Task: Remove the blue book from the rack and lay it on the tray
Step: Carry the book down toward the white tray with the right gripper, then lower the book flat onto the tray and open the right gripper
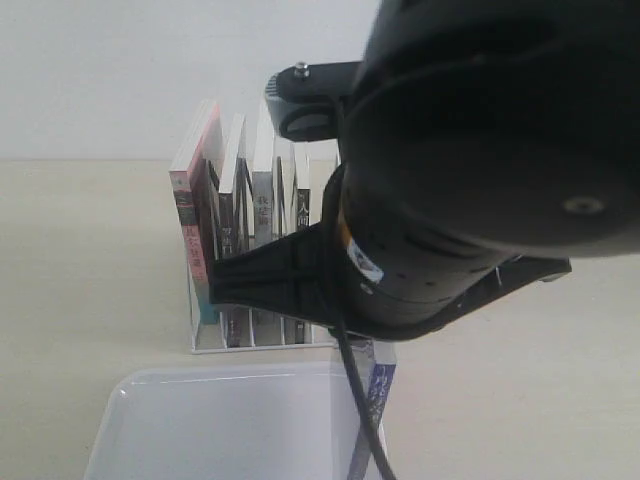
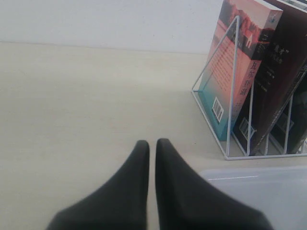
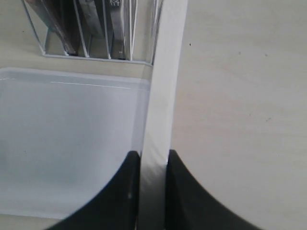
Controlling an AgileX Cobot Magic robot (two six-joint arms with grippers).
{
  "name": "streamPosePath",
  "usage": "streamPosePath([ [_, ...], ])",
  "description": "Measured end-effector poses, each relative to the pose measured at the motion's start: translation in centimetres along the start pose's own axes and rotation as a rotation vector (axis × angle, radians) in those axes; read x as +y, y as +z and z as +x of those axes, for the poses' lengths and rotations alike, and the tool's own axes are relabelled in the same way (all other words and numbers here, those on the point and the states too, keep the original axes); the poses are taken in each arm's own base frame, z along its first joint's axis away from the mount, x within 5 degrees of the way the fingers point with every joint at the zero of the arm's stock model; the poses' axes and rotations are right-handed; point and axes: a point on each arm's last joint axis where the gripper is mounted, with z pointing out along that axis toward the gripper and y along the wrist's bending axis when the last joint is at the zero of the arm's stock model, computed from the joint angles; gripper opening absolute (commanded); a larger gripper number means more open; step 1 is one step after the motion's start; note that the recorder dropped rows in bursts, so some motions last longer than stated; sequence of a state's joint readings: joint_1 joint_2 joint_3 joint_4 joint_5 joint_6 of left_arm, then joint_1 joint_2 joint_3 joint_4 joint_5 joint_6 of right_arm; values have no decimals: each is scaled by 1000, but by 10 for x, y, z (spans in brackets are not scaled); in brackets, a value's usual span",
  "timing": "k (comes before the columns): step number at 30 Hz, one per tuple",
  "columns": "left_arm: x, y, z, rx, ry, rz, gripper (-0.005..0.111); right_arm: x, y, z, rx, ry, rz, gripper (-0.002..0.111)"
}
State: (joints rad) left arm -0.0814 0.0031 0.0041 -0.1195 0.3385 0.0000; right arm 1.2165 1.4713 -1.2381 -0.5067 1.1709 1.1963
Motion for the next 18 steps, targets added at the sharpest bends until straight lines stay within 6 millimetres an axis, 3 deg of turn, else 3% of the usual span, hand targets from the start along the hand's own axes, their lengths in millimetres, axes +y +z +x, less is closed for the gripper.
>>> streamPosePath([
  [10,0,0,0,0,0,0,4,16,11,-4,18,-22,36,0],
  [18,0,0,0,0,0,0,4,17,15,-4,29,-38,63,0],
])
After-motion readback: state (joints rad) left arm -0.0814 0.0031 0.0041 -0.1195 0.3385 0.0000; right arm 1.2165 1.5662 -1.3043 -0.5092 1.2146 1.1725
